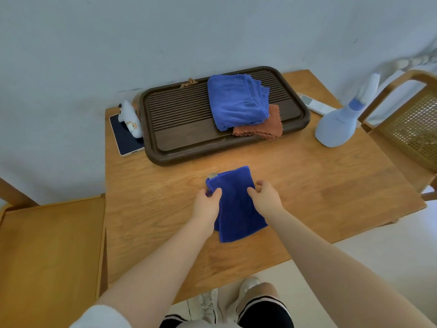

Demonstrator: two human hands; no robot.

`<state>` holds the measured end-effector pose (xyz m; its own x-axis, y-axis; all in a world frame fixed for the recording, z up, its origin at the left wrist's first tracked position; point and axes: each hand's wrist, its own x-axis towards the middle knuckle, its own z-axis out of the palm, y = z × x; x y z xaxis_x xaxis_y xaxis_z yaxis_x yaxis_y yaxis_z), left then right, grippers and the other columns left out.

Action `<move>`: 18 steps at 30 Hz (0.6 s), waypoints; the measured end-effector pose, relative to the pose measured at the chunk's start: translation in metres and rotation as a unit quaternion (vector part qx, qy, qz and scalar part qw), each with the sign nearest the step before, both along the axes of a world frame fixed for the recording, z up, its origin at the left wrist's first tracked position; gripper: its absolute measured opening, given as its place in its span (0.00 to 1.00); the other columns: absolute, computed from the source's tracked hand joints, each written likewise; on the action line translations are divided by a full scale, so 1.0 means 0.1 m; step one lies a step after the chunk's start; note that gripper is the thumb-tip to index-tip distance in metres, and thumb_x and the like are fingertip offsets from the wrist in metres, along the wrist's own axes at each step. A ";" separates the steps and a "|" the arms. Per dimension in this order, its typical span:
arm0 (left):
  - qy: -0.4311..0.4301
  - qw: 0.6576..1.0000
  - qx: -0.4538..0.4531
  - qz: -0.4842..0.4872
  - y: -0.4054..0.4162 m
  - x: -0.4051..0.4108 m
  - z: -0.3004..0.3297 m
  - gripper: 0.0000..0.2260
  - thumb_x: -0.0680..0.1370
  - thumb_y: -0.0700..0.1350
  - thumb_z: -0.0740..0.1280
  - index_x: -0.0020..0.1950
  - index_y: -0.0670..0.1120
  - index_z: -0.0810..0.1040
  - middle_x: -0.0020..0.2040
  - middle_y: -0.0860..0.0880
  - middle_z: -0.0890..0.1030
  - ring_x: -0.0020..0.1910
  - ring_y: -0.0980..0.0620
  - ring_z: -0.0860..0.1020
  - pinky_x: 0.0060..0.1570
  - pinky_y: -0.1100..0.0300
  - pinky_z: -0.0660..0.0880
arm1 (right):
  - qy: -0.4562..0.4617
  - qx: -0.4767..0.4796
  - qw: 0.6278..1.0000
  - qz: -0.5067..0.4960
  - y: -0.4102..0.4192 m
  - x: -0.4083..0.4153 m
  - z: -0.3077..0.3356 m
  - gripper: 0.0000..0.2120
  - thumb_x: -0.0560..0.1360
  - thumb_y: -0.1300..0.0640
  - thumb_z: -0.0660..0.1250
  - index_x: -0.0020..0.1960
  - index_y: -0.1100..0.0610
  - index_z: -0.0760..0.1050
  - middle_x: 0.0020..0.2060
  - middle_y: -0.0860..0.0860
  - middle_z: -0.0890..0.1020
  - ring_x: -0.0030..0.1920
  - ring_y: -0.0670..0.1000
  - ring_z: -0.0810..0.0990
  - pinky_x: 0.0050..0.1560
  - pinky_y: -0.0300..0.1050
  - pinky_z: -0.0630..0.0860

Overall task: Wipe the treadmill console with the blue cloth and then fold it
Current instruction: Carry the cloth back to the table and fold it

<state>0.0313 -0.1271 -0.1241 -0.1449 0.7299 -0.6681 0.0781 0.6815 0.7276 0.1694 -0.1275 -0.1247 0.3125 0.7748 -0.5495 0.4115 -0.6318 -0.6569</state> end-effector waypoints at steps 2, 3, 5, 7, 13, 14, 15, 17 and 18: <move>-0.062 0.996 -0.059 0.012 0.05 0.01 0.04 0.14 0.74 0.51 0.69 0.56 0.46 0.74 0.49 0.50 0.79 0.47 0.50 0.77 0.48 0.54 0.74 | 0.019 -0.009 1.000 -0.022 0.04 -0.04 -0.01 0.23 0.78 0.53 0.63 0.70 0.58 0.63 0.62 0.53 0.73 0.53 0.50 0.71 0.49 0.45 0.68; -0.088 0.993 -0.078 0.003 0.08 0.00 0.05 0.17 0.72 0.51 0.72 0.55 0.46 0.75 0.50 0.48 0.81 0.48 0.48 0.78 0.51 0.51 0.75 | 0.031 -0.018 0.999 -0.024 0.06 -0.04 -0.01 0.21 0.77 0.53 0.64 0.68 0.58 0.67 0.60 0.53 0.75 0.52 0.51 0.72 0.49 0.46 0.69; -0.113 0.990 -0.081 -0.030 0.13 0.00 0.09 0.16 0.71 0.49 0.72 0.56 0.46 0.77 0.52 0.46 0.82 0.51 0.46 0.79 0.56 0.48 0.75 | 0.097 -0.025 0.995 -0.003 0.06 0.00 0.02 0.14 0.77 0.53 0.66 0.60 0.57 0.74 0.55 0.53 0.80 0.52 0.53 0.77 0.52 0.50 0.74; -0.134 0.989 -0.052 -0.037 0.22 0.03 0.14 0.11 0.76 0.48 0.67 0.57 0.47 0.76 0.52 0.45 0.81 0.52 0.46 0.79 0.57 0.48 0.74 | 0.176 0.011 0.984 0.028 0.06 0.09 0.10 0.08 0.78 0.55 0.64 0.57 0.52 0.75 0.51 0.52 0.81 0.51 0.52 0.79 0.53 0.50 0.76; -0.222 0.970 0.086 -0.045 0.82 0.07 0.58 0.09 0.80 0.46 0.60 0.58 0.49 0.75 0.55 0.48 0.81 0.55 0.50 0.79 0.54 0.53 0.75 | 0.227 0.150 0.961 0.047 0.63 0.45 0.56 0.08 0.81 0.56 0.57 0.59 0.50 0.69 0.54 0.46 0.79 0.53 0.46 0.78 0.53 0.45 0.76; -0.231 0.967 0.097 -0.036 0.95 0.10 0.68 0.09 0.81 0.45 0.59 0.57 0.49 0.75 0.54 0.49 0.81 0.54 0.51 0.79 0.52 0.56 0.75 | 0.218 0.163 0.960 0.059 0.78 0.48 0.66 0.07 0.81 0.55 0.57 0.59 0.50 0.70 0.53 0.46 0.79 0.52 0.45 0.79 0.52 0.43 0.76; -0.230 0.967 0.108 -0.026 1.10 0.13 0.78 0.08 0.81 0.45 0.58 0.56 0.49 0.76 0.53 0.50 0.81 0.53 0.52 0.79 0.49 0.57 0.75 | 0.211 0.176 0.959 0.065 0.94 0.50 0.76 0.07 0.81 0.55 0.58 0.58 0.50 0.70 0.52 0.45 0.80 0.51 0.44 0.79 0.51 0.42 0.76; -0.212 0.969 0.124 -0.005 1.42 0.24 0.96 0.07 0.81 0.45 0.59 0.54 0.50 0.76 0.52 0.50 0.81 0.51 0.52 0.80 0.46 0.58 0.75 | 0.212 0.196 0.956 0.050 1.28 0.54 0.91 0.07 0.81 0.54 0.58 0.58 0.49 0.71 0.51 0.46 0.80 0.50 0.46 0.80 0.49 0.43 0.77; -0.200 0.971 0.132 0.005 1.58 0.29 1.03 0.07 0.80 0.45 0.60 0.53 0.50 0.76 0.51 0.49 0.81 0.50 0.52 0.80 0.45 0.58 0.75 | 0.213 0.203 0.955 0.036 1.45 0.55 0.96 0.07 0.81 0.53 0.58 0.58 0.50 0.70 0.52 0.47 0.80 0.50 0.47 0.80 0.48 0.44 0.77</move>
<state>0.0599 0.0312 -0.0215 0.0793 0.8831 -0.4624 -0.2525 0.4665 0.8477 0.2248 0.0176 -0.0286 0.0654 0.9620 -0.2651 0.0842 -0.2700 -0.9592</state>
